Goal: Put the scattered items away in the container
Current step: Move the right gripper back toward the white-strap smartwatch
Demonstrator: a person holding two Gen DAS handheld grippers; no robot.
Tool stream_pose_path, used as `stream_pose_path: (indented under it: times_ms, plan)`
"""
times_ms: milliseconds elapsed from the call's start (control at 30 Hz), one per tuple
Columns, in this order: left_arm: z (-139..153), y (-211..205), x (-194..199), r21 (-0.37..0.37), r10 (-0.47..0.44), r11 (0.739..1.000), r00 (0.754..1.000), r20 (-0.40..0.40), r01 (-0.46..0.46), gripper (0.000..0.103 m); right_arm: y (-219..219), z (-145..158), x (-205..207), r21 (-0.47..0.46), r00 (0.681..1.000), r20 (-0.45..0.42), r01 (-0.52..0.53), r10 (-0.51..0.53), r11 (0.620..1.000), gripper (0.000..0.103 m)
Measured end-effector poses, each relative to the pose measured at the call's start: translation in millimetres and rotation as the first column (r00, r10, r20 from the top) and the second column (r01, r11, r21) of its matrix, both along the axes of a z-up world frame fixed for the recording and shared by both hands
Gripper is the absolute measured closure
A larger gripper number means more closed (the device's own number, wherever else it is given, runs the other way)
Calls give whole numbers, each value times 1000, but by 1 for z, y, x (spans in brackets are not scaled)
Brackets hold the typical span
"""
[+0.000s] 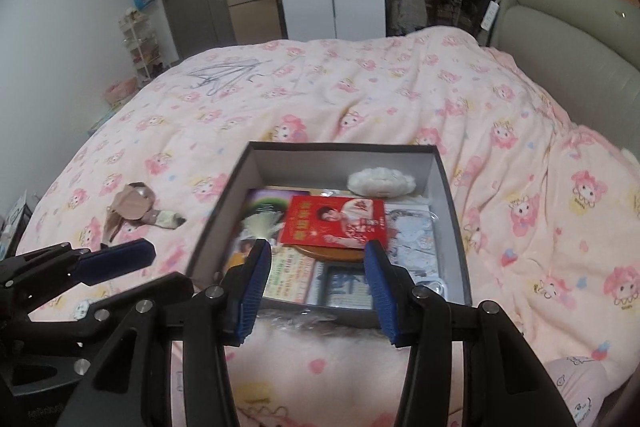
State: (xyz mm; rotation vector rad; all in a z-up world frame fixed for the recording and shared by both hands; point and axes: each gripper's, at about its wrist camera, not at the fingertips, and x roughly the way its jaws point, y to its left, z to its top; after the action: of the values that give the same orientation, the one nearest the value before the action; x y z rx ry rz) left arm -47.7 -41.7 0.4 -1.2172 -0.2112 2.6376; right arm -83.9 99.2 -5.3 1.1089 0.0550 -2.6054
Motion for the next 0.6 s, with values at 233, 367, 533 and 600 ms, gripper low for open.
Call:
stream_pose_path:
  times_ms: [233, 367, 533, 600]
  plan:
    - [6, -30, 22, -31, 50, 998, 999, -17, -51, 58, -35, 8, 14, 32, 999, -8, -53, 53, 998, 59]
    - [4, -56, 34, -29, 103, 994, 995, -19, -103, 58, -61, 9, 19, 45, 996, -7, -93, 93, 995, 59]
    - [-10, -96, 51, -3, 202, 979, 979, -7, -202, 58, -102, 0, 23, 56, 984, 21, -178, 177, 982, 59]
    - [-19, -114, 57, 15, 244, 970, 970, 8, -244, 58, -121, -7, 23, 59, 975, 47, -220, 217, 974, 59]
